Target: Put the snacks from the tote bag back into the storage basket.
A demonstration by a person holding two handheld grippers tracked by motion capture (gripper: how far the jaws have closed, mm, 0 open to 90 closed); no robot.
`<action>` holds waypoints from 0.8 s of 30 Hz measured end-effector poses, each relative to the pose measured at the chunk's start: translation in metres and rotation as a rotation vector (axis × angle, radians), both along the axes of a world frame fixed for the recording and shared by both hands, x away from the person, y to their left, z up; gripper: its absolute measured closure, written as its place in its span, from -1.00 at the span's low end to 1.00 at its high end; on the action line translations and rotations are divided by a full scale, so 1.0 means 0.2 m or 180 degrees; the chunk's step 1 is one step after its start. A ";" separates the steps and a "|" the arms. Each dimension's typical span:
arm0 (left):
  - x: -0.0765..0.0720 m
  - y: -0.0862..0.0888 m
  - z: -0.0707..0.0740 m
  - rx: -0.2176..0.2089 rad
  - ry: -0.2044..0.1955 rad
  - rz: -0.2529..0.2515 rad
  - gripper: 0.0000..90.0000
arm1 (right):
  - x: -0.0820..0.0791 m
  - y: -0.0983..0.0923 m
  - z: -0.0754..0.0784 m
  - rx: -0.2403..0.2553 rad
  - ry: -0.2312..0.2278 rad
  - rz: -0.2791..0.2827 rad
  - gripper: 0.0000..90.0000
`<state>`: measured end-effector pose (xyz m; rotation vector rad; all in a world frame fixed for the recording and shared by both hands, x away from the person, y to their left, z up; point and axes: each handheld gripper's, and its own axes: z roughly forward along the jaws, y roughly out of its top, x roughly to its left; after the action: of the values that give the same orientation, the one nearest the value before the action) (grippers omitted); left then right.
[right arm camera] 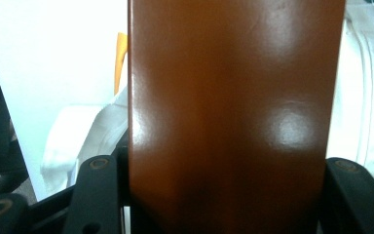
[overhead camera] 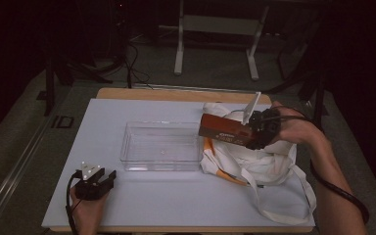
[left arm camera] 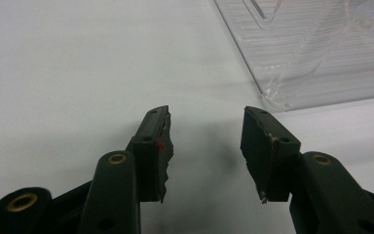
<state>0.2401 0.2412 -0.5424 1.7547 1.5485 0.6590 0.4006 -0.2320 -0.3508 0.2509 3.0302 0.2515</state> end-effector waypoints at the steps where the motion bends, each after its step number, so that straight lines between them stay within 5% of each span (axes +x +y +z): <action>1: 0.00 0.00 0.00 0.0000 -0.0001 -0.0001 0.20 | 0.00 0.00 0.00 -0.0002 -0.0003 0.0012 -0.04; 24: 0.00 0.01 0.00 -0.0032 -0.0005 0.0013 0.20 | 0.02 0.15 0.00 0.0006 0.0031 0.0152 -0.04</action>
<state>0.2402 0.2423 -0.5425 1.7436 1.5523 0.6532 0.4048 -0.2026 -0.3517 0.1804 3.0487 0.2574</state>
